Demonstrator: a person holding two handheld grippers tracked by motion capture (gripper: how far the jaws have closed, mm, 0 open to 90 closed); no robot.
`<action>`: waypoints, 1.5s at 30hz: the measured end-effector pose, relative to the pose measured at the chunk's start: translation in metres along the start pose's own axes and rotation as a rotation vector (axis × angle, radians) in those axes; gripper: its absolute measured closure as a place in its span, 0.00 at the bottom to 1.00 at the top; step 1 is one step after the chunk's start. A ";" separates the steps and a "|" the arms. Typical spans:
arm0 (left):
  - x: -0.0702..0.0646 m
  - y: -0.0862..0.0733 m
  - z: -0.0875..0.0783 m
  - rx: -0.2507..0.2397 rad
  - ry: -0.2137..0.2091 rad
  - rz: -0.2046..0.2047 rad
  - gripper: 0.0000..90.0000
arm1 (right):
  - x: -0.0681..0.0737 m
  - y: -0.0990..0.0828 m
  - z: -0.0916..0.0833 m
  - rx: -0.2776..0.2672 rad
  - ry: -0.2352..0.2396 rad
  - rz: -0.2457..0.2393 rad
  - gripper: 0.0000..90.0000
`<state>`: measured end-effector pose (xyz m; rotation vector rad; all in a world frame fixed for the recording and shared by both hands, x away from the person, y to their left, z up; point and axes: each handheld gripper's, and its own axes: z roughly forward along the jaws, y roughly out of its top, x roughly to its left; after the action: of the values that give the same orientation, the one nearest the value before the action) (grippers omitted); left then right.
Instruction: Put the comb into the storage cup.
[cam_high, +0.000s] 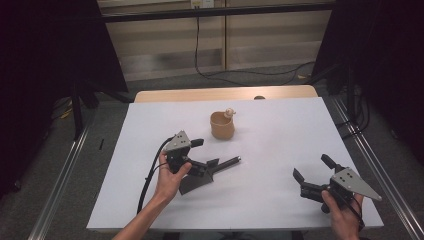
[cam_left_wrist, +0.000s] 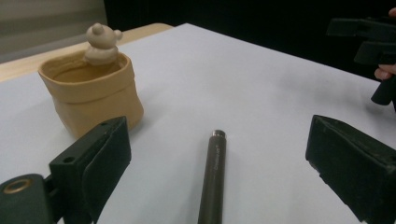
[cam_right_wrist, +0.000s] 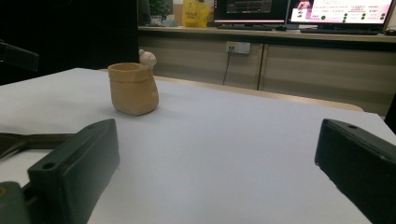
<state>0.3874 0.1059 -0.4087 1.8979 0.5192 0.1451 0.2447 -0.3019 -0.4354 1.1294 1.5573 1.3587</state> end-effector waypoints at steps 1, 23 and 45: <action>0.001 0.000 0.000 0.018 -0.008 -0.002 0.09 | 0.000 0.000 0.000 -0.001 0.000 0.000 0.00; 0.009 0.015 0.016 0.256 -0.047 0.017 0.07 | 0.001 0.000 0.001 0.006 0.005 0.001 0.00; 0.011 0.015 0.031 0.437 -0.081 0.066 0.08 | 0.001 -0.001 0.002 0.007 0.010 -0.002 0.00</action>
<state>0.4124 0.0792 -0.4085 2.3375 0.4585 -0.0050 0.2464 -0.2998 -0.4365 1.1271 1.5712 1.3600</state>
